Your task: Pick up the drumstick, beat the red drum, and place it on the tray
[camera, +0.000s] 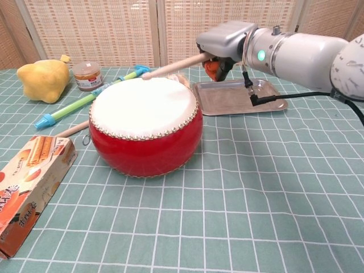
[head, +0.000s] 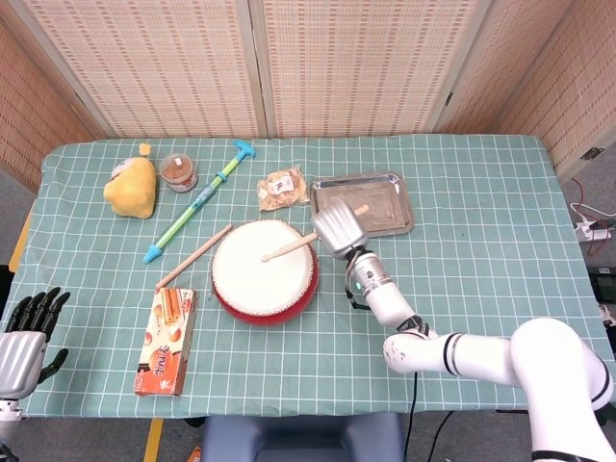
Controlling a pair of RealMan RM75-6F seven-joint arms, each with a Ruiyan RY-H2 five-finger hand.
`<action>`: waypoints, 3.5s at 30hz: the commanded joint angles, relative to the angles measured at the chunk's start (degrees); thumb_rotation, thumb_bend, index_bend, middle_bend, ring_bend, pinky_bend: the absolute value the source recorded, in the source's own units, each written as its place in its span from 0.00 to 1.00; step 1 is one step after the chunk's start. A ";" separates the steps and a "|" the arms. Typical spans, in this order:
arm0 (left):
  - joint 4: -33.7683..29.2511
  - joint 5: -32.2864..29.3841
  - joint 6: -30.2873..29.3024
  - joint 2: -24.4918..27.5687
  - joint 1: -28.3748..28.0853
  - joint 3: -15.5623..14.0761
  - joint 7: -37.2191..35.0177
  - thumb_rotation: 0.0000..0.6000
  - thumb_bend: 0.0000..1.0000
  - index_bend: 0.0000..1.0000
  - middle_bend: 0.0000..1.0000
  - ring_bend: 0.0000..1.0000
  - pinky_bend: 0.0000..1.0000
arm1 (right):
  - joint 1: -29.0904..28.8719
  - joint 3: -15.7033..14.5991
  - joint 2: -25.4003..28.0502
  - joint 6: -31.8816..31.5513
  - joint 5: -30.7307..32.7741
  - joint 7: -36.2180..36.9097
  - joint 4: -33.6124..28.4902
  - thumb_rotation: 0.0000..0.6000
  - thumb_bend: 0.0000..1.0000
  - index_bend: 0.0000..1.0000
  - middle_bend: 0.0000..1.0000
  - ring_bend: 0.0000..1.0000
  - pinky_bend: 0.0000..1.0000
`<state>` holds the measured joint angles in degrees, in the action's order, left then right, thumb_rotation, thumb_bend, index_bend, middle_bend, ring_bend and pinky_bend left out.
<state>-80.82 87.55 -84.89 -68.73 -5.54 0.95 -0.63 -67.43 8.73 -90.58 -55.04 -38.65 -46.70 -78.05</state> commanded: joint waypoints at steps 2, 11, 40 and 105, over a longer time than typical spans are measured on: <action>0.09 -0.15 0.16 -0.09 0.03 -0.04 0.05 1.00 0.26 0.00 0.00 0.00 0.00 | -1.18 -1.16 -1.76 1.23 8.17 -9.16 1.84 1.00 0.89 1.00 1.00 1.00 1.00; 0.28 0.06 -0.49 -0.07 0.29 -0.02 -0.33 1.00 0.26 0.00 0.00 0.00 0.00 | 1.85 4.81 0.84 -3.12 -3.05 4.92 -2.38 1.00 0.89 1.00 1.00 1.00 1.00; 0.34 -0.14 -0.19 -0.27 0.27 0.02 0.02 1.00 0.26 0.00 0.00 0.00 0.00 | 3.45 2.12 -0.20 2.35 -9.76 8.99 2.45 1.00 0.90 1.00 1.00 1.00 1.00; 1.37 -0.71 -0.10 -0.60 0.64 0.09 -0.85 1.00 0.26 0.00 0.00 0.00 0.00 | 5.33 4.39 -6.73 0.55 -14.60 3.58 8.74 1.00 0.90 1.00 1.00 1.00 1.00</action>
<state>-79.44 86.85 -84.99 -69.33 -4.90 1.04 -1.48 -63.26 10.03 -96.69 -53.49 -53.42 -54.99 -67.75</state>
